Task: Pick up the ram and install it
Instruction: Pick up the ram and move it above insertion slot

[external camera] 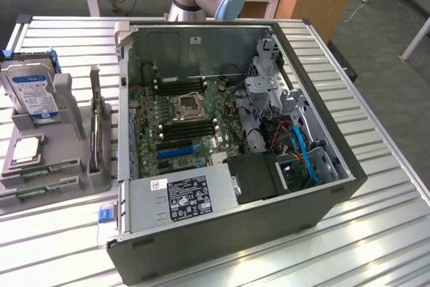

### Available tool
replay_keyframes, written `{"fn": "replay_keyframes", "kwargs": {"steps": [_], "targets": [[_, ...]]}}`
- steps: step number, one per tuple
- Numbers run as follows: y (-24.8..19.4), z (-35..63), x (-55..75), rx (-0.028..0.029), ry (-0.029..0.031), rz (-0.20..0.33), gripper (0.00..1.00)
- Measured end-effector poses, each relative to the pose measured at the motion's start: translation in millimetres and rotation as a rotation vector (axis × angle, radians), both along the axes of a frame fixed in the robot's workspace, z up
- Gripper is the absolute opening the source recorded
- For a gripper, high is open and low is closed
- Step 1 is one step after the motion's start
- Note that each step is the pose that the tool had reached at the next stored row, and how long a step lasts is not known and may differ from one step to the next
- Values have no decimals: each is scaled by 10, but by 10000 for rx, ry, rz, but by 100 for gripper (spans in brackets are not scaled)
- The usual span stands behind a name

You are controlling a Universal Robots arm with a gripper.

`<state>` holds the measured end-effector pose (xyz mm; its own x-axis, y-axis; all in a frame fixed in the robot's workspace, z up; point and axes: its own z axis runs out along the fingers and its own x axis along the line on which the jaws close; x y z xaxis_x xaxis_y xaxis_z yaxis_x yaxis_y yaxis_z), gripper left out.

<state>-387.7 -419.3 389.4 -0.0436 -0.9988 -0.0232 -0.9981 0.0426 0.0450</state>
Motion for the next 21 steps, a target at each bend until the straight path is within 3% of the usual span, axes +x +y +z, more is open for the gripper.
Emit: {"fn": "replay_keyframes", "kwargs": {"steps": [1, 2, 21], "targets": [[0, 0, 0, 1, 0, -1, 23], [0, 0, 0, 0, 0, 0, 29], [0, -30, 0, 1, 0, 0, 29]]}}
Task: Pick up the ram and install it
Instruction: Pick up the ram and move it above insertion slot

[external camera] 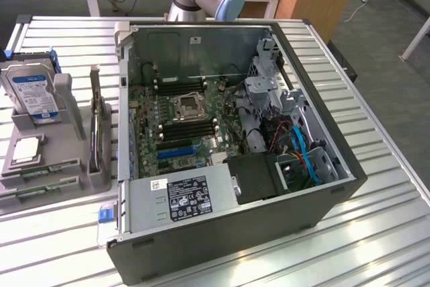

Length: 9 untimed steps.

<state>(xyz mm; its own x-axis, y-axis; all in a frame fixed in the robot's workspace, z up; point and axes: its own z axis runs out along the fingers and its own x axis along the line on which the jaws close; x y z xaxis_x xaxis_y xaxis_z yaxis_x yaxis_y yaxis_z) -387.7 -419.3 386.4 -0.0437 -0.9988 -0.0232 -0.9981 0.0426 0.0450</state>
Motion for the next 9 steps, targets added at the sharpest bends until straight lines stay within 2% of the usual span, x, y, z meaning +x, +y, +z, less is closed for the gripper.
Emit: {"fn": "replay_keyframes", "kwargs": {"steps": [2, 9], "targets": [[0, -71, 0, 1, -1, 0, 29], [0, -198, -6, 0, -1, -1, 29]]}}
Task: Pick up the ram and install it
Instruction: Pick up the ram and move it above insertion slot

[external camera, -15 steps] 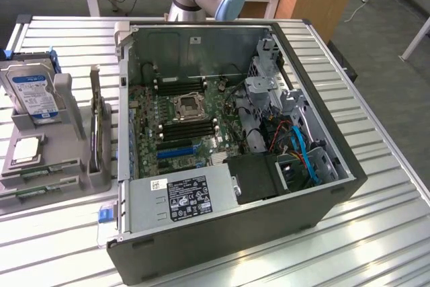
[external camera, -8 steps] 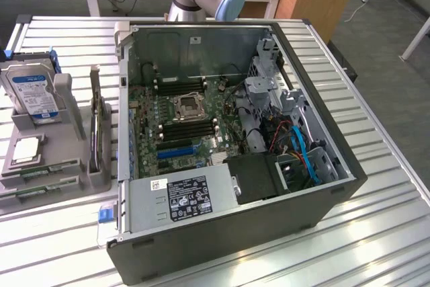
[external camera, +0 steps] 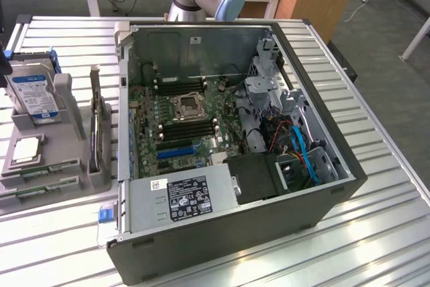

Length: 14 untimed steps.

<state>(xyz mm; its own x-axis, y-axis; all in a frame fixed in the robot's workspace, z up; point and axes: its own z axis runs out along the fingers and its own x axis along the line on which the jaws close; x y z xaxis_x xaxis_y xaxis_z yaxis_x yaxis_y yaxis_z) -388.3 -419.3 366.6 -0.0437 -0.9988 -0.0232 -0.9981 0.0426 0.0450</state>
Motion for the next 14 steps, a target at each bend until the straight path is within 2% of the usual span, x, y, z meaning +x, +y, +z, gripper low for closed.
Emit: {"fn": "replay_keyframes", "kwargs": {"steps": [14], "targets": [[0, -255, -21, 1, -1, 0, 29]]}}
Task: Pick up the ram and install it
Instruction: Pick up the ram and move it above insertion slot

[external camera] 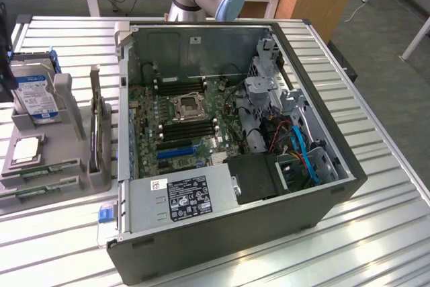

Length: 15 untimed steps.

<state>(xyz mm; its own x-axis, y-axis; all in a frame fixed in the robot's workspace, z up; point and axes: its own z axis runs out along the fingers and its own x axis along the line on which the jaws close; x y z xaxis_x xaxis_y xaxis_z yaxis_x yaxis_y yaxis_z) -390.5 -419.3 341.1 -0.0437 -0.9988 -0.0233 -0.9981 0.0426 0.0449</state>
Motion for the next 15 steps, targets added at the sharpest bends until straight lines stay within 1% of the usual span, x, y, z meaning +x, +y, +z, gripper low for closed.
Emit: {"fn": "replay_keyframes", "kwargs": {"steps": [15], "targets": [[0, -272, -22, -1, 1, 0, 29]]}}
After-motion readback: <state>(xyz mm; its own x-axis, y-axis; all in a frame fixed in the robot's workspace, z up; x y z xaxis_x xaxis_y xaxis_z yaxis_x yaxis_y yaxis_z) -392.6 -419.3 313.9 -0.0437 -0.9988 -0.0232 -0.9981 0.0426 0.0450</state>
